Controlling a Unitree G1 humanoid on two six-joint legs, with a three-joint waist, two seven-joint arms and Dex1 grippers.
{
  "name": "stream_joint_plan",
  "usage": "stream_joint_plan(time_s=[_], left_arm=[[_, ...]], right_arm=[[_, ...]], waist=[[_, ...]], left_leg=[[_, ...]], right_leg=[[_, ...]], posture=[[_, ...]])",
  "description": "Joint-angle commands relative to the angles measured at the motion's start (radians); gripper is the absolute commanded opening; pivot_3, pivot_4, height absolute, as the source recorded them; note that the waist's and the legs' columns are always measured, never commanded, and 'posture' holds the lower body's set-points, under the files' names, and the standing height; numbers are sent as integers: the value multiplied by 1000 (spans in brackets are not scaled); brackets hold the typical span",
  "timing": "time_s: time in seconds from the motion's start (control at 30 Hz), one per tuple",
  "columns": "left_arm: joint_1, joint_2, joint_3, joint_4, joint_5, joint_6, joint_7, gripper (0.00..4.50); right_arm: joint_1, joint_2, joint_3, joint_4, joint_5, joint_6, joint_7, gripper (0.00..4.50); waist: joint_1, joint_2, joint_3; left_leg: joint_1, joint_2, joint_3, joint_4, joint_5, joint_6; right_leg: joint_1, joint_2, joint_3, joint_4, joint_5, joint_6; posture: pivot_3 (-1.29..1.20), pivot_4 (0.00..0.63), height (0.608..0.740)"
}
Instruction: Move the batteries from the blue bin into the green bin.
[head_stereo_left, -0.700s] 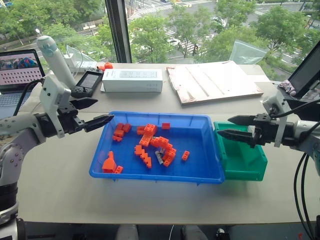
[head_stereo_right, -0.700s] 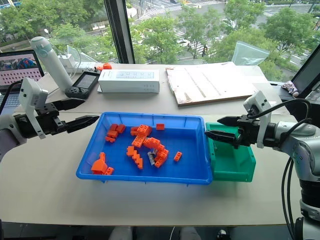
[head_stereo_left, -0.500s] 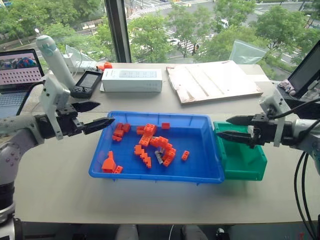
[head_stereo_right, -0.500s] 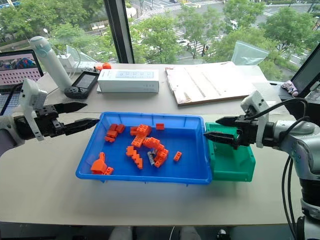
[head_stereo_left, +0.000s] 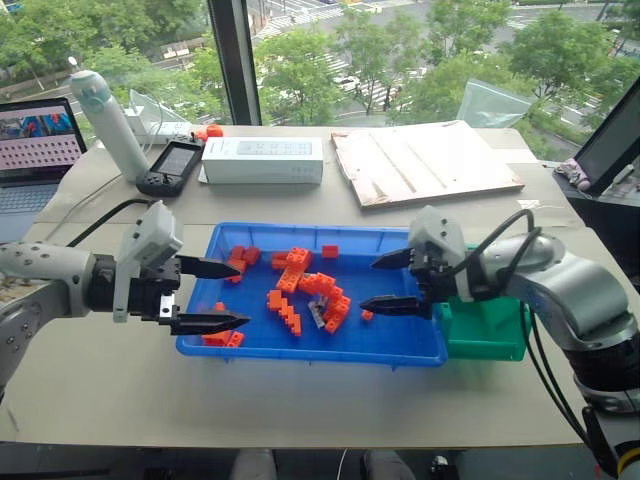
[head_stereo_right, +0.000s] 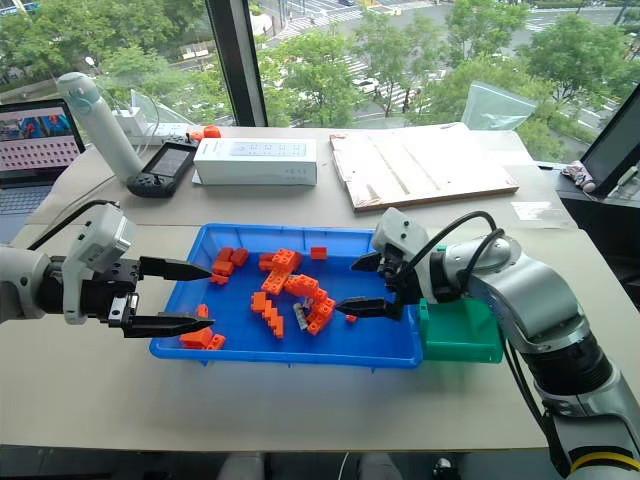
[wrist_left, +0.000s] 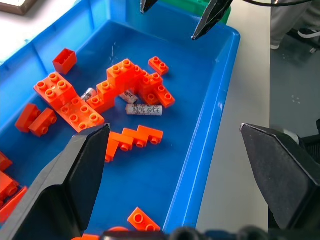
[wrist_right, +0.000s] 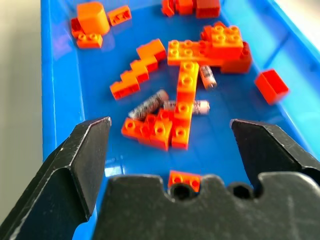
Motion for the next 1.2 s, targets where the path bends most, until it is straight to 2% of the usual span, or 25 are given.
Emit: stream_joint_plan(time_s=[0.03,0.37,0.47,0.73,1.03,1.2], left_arm=[[14,16,43,-36,-31,17,-4,4500],[60,26,101,-79,-62,56,32,4500],[76,25,119,-97,-77,69,42,4500],[94,24,129,-108,-89,73,56,4500],[61,17,73,-79,-63,42,46,4500],[29,13,36,-57,-50,26,39,4500]], right_arm=[[-46,90,17,83,-54,21,-96,4481],[-79,245,96,207,-117,-14,-106,4481],[-87,259,109,236,-138,-32,-103,3765],[-103,265,81,244,-162,-58,-101,1089],[-99,128,-20,259,-180,-69,-72,1089],[-95,89,-26,314,-225,-114,-85,1089]], waist=[[3,-1,0],[1,-1,0],[1,-1,0],[0,-1,0],[6,-1,0],[1,-1,0]], left_leg=[[0,0,0,0,0,0],[0,0,0,-1,0,0],[0,1,0,-2,0,0],[0,1,-1,-2,0,-1],[0,1,-1,-2,0,-1],[0,1,-1,-3,0,-1]], right_leg=[[0,0,0,0,0,0],[0,0,-1,1,0,-1],[0,0,-2,1,0,-1],[-1,0,-2,1,-1,-1],[-1,0,-2,1,-1,-1],[-1,0,-2,0,-1,-2]], posture=[[0,150,732],[0,150,732],[0,150,732],[0,150,732],[0,150,732],[0,150,732]])
